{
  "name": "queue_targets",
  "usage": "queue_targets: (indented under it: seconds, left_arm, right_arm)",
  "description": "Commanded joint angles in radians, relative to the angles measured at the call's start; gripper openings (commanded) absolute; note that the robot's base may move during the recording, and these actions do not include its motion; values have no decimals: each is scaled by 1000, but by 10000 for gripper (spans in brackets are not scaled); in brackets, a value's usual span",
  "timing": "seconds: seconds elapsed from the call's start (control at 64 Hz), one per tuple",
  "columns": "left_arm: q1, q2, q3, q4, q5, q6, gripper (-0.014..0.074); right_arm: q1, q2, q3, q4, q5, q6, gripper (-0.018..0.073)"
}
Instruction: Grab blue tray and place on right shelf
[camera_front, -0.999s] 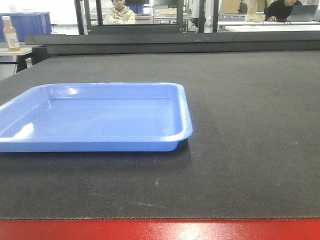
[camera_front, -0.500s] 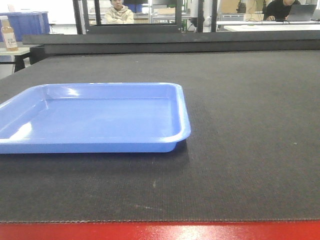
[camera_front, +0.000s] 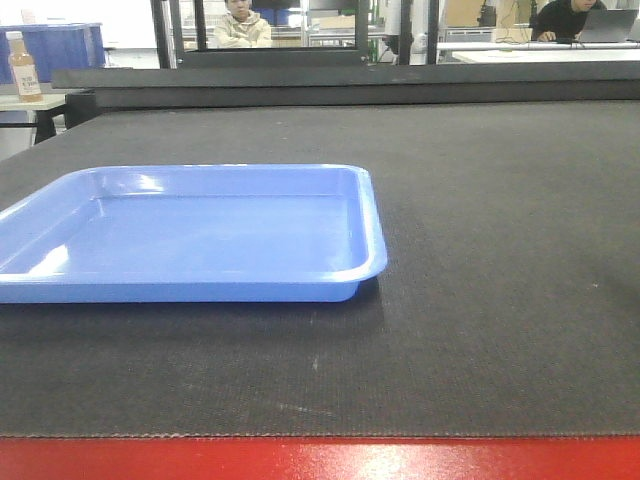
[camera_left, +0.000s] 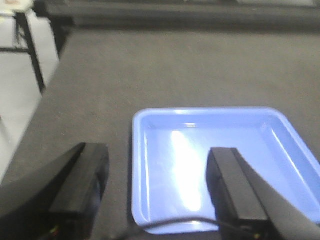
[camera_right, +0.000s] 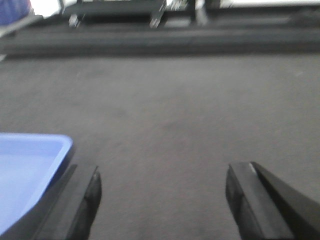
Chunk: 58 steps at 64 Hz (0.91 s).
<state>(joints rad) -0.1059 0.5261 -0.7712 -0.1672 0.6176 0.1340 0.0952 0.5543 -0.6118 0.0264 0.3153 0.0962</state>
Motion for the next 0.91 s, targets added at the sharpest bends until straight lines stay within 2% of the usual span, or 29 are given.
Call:
queue_targets:
  seconds: [0.0, 0.141, 0.265, 0.39, 0.5, 0.593, 0.718, 0.89]
  left_arm:
    - [-27, 89, -76, -17, -31, 18, 373]
    - [-33, 230, -155, -17, 54, 18, 372]
    - [-33, 366, -222, 19, 118, 18, 372]
    - [-33, 504, -283, 60, 170, 9, 372]
    - [-26, 632, -339, 70, 223, -1, 371]
    - [2, 716, -390, 68, 261, -49, 371]
    - [37, 834, -452, 42, 279, -52, 371]
    - [37, 965, -518, 40, 298, -51, 370]
  right_arm:
    - [74, 97, -112, 12, -67, -1, 634]
    - [262, 286, -288, 13, 18, -1, 634]
    - [429, 477, -440, 13, 121, -1, 634]
    - [526, 688, -598, 13, 233, 0, 634]
    - [544, 856, -736, 10, 347, 39, 634]
    - [541, 983, -854, -26, 468, 149, 634]
    - [541, 1133, -1001, -142, 641, 348, 634]
    - [535, 1253, -1084, -180, 666, 422, 634]
